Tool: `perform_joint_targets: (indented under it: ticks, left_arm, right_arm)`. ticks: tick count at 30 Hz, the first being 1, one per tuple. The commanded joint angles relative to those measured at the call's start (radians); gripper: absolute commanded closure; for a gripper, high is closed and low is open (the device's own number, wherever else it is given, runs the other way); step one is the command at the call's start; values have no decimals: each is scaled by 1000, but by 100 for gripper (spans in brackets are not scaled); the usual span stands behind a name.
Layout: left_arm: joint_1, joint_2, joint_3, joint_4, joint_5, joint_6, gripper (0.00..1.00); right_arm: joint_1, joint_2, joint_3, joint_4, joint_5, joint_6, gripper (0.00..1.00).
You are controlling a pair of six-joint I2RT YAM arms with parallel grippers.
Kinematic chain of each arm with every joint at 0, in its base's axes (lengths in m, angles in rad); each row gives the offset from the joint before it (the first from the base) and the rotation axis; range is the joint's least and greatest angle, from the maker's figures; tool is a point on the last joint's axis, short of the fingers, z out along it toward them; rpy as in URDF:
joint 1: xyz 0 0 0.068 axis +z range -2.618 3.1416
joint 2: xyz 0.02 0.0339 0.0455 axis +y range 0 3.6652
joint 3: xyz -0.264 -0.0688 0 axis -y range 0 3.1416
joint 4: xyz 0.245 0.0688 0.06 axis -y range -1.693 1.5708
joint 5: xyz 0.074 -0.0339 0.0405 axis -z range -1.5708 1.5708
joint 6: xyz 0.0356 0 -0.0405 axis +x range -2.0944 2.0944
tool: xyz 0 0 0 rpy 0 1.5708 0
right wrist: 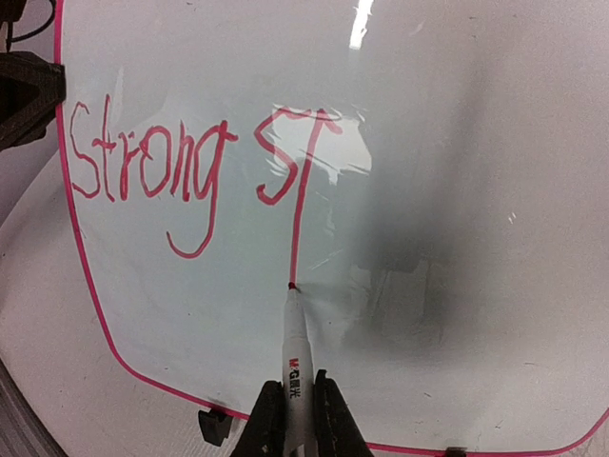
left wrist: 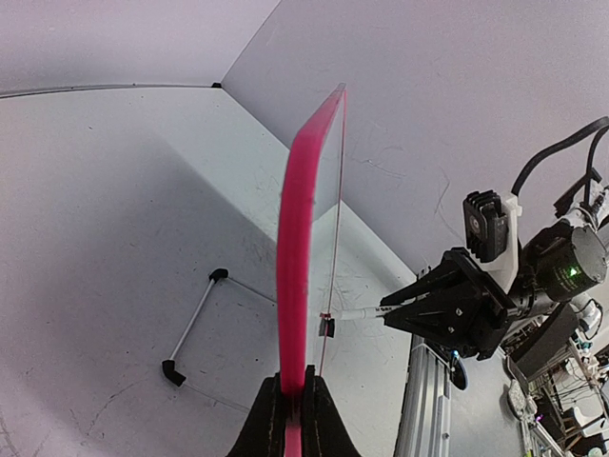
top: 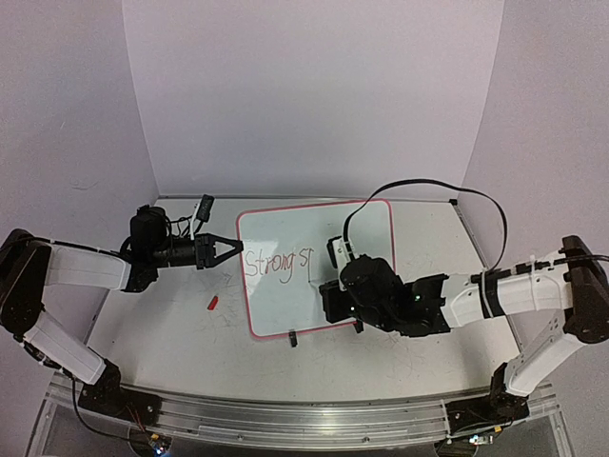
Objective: Write a sentence on the whiteboard
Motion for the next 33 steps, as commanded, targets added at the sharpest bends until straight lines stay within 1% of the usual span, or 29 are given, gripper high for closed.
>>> perform_joint_targets:
  ticks: [1, 5, 9, 12, 22, 33]
  left_arm:
    - [-18, -2, 33, -5, 7, 18, 100]
    - [-18, -5, 33, -4, 7, 17, 100]
    - [-18, -3, 34, -4, 7, 19, 100]
    - [-18, -1, 34, -4, 9, 18, 100]
    - [-18, 0, 36, -5, 8, 19, 100]
    - [-18, -3, 34, -6, 9, 20, 100]
  right_arm:
    - [-3, -30, 31, 14, 14, -18, 100]
    - [-9, -84, 49, 57, 20, -53, 100]
    - [-59, -93, 39, 128, -28, -90, 100]
    - [-77, -83, 61, 131, -31, -110, 100]
    - [-80, -40, 87, 140, -42, -140, 100]
    - [-92, -15, 94, 120, -17, -114, 100]
